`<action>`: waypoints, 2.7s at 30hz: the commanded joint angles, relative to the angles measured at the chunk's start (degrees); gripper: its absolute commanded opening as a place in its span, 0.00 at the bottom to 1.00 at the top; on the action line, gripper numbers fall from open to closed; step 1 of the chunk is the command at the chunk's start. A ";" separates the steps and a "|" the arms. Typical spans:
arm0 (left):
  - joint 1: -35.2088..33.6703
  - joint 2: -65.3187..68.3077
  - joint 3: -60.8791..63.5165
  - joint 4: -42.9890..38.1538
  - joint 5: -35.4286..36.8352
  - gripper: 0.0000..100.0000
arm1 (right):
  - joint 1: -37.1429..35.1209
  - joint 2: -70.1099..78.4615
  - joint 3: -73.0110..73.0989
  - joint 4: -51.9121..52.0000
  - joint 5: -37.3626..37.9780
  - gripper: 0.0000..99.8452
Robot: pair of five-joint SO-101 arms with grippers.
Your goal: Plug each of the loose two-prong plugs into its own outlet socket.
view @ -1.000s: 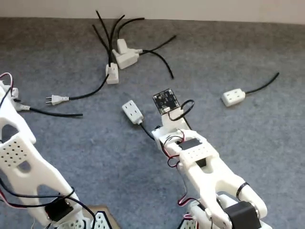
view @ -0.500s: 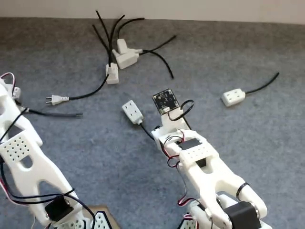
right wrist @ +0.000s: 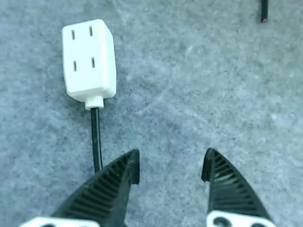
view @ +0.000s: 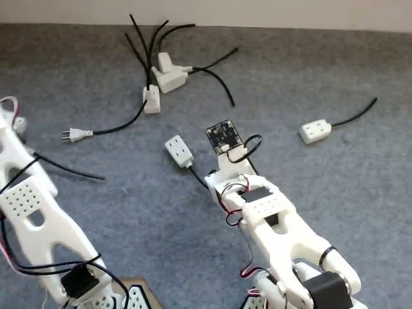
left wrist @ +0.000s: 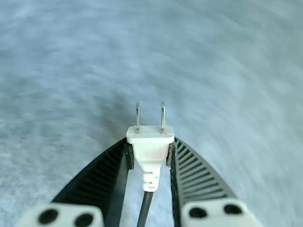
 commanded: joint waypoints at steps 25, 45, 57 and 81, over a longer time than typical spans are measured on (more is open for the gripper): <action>36.62 -85.67 64.13 0.26 -31.91 0.01 | -0.31 -1.71 -0.13 -1.36 -0.18 0.22; 42.95 -146.86 145.54 -64.70 -31.56 0.01 | 4.44 -2.42 -1.89 -1.10 -0.44 0.22; 46.81 -175.34 177.10 -94.33 -31.74 0.01 | 5.05 -22.29 -12.88 18.51 -0.53 0.18; 79.96 -173.85 181.05 -94.07 -31.91 0.01 | -19.30 -77.93 -4.70 25.45 -0.18 0.01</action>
